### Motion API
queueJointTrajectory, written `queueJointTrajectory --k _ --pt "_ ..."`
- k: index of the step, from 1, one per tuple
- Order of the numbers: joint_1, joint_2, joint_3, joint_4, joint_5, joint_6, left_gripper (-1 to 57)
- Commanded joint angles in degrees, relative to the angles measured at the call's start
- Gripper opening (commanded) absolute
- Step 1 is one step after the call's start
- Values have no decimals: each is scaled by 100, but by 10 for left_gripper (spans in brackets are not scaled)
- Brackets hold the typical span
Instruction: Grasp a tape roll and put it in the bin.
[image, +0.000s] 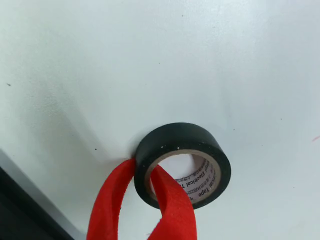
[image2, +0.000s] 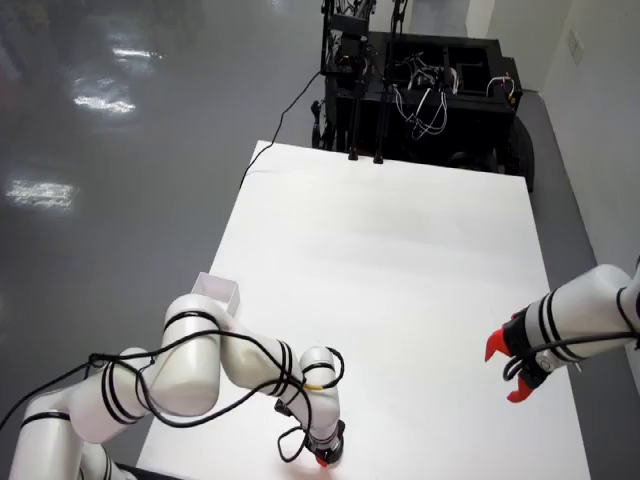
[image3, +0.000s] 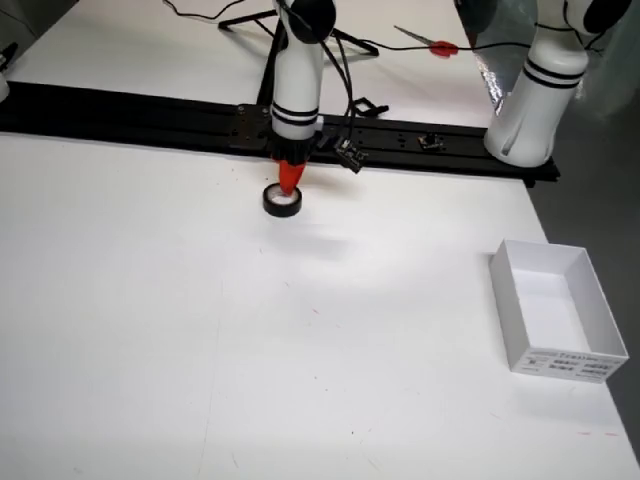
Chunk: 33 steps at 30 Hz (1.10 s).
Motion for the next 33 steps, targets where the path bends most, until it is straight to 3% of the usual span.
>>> queueJointTrajectory --k 1,9,18,26,33 --pt "-1 7 2 -13 178 17 -7" --pt "-1 -45 2 13 415 96 -7" --pt "122 -722 2 400 863 140 -7" --pt "772 -1610 494 585 1083 315 -7" --pt "1396 -1935 670 655 1197 641 -6"
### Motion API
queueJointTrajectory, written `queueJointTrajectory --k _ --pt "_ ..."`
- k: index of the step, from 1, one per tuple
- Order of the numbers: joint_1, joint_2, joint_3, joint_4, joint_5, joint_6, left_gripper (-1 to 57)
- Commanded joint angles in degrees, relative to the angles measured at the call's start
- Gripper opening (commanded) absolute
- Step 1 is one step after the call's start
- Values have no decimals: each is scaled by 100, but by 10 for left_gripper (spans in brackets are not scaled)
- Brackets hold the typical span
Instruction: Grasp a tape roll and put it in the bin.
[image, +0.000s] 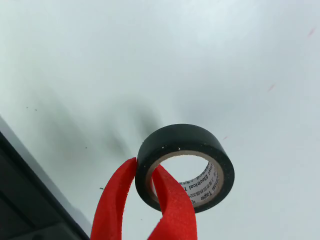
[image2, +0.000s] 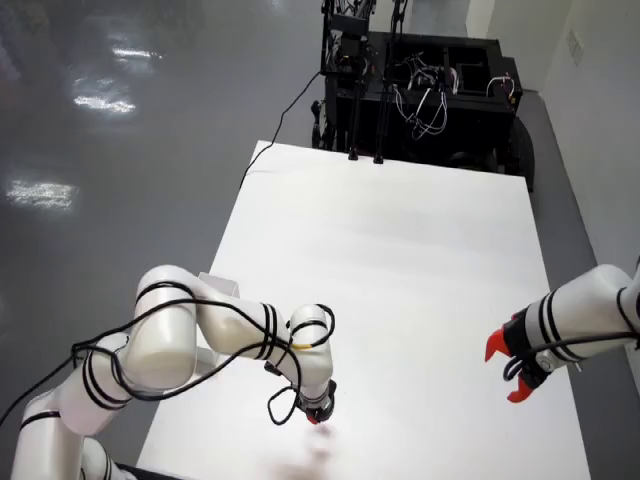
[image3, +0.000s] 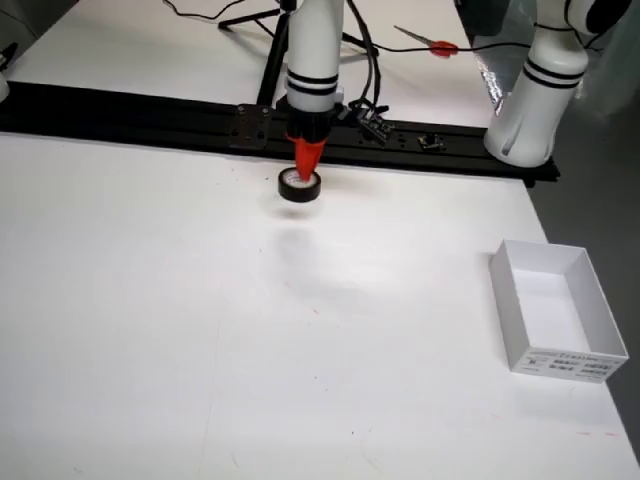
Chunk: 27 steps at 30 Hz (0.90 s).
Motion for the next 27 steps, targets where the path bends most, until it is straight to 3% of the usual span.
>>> queueJointTrajectory --k 1,27 --pt "1162 -1078 497 289 416 518 -6" --pt "3833 -1754 858 500 495 1572 -6"
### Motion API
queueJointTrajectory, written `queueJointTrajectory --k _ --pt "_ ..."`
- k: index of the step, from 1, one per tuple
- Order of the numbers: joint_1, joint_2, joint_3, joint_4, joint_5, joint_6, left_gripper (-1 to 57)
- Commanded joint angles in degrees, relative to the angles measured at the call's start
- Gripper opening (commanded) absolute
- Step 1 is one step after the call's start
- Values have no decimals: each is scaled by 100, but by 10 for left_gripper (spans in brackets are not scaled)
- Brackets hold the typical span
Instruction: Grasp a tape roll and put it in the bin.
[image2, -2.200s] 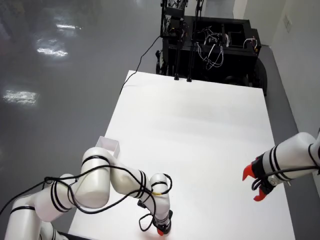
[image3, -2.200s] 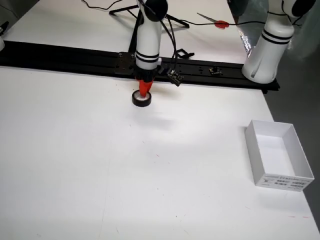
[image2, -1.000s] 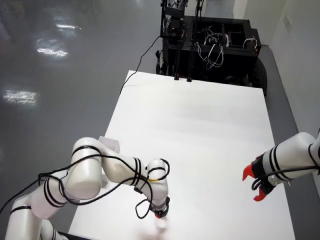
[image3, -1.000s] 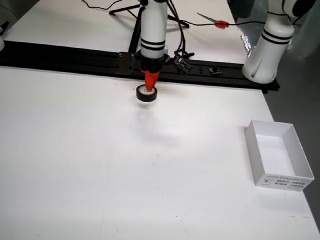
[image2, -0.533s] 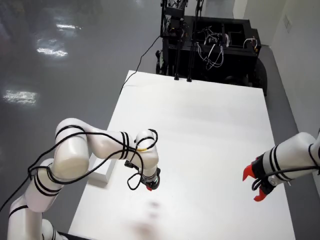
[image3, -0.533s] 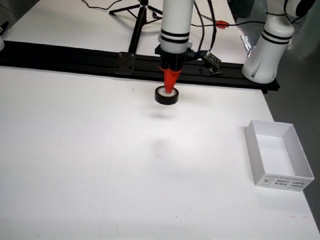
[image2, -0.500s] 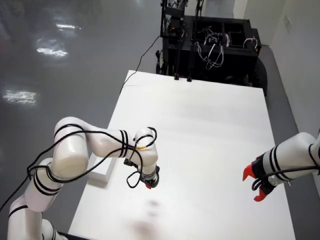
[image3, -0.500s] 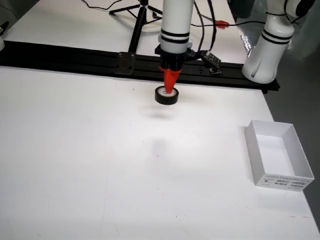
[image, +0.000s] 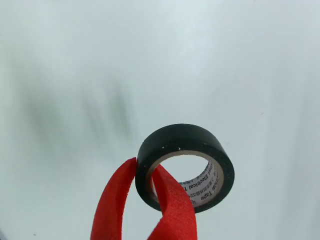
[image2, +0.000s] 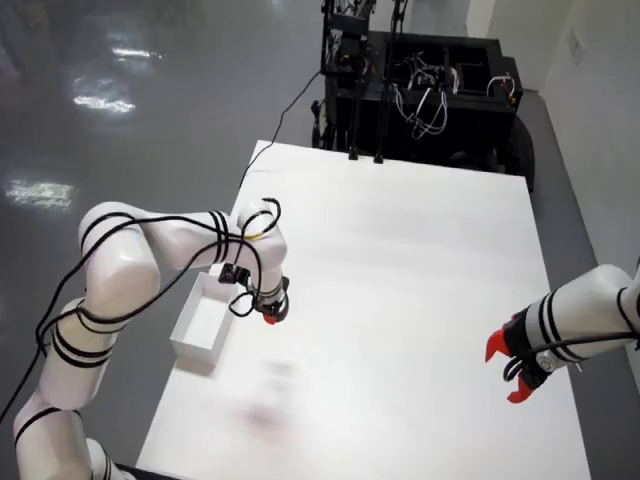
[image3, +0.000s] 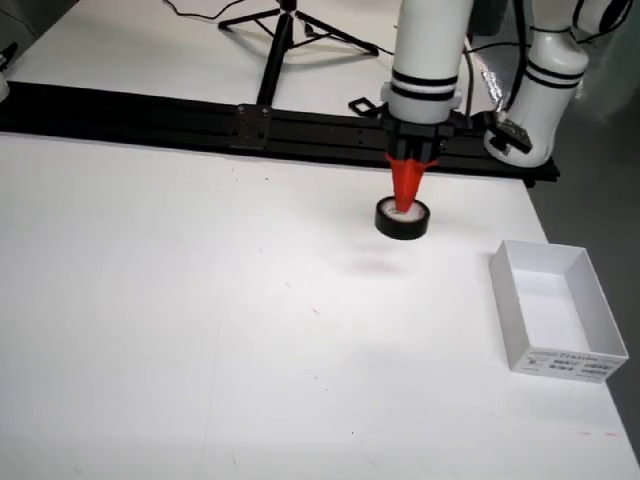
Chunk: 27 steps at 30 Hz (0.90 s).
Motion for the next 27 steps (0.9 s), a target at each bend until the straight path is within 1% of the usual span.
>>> queueJointTrajectory --k 1,8,16,20,27 --pt "1818 -607 377 161 43 643 -6" --pt "2582 -993 728 135 35 784 -7" --pt "3119 -1213 895 135 122 854 -7" --pt "3215 -1257 930 135 122 889 -7" --pt "3048 -1231 948 126 149 854 -7"
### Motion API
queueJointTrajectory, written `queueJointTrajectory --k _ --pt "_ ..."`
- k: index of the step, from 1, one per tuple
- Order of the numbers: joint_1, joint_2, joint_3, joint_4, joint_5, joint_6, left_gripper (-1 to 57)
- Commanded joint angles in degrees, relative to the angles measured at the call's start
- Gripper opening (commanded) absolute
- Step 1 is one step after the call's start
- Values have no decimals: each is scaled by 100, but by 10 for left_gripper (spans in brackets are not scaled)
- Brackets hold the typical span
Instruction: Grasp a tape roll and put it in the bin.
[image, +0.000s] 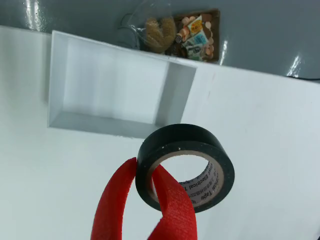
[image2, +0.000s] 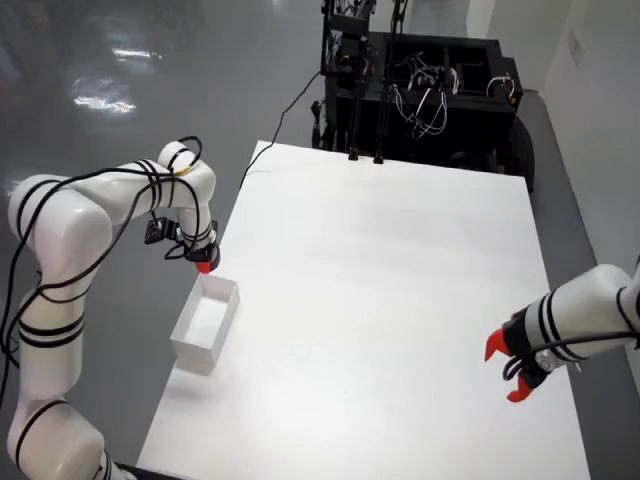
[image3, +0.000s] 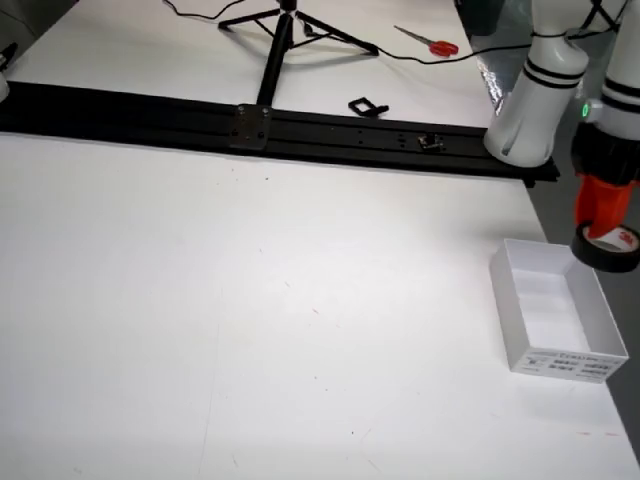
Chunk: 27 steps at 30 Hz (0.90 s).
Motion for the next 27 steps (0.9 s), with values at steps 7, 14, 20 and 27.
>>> queueJointTrajectory --k 7,14,20,27 --pt "341 -249 310 0 174 61 -7" --pt "200 -240 310 -18 69 149 98" --pt "-28 -178 301 -27 -72 176 162" --pt "-485 -82 292 -44 -107 44 142"
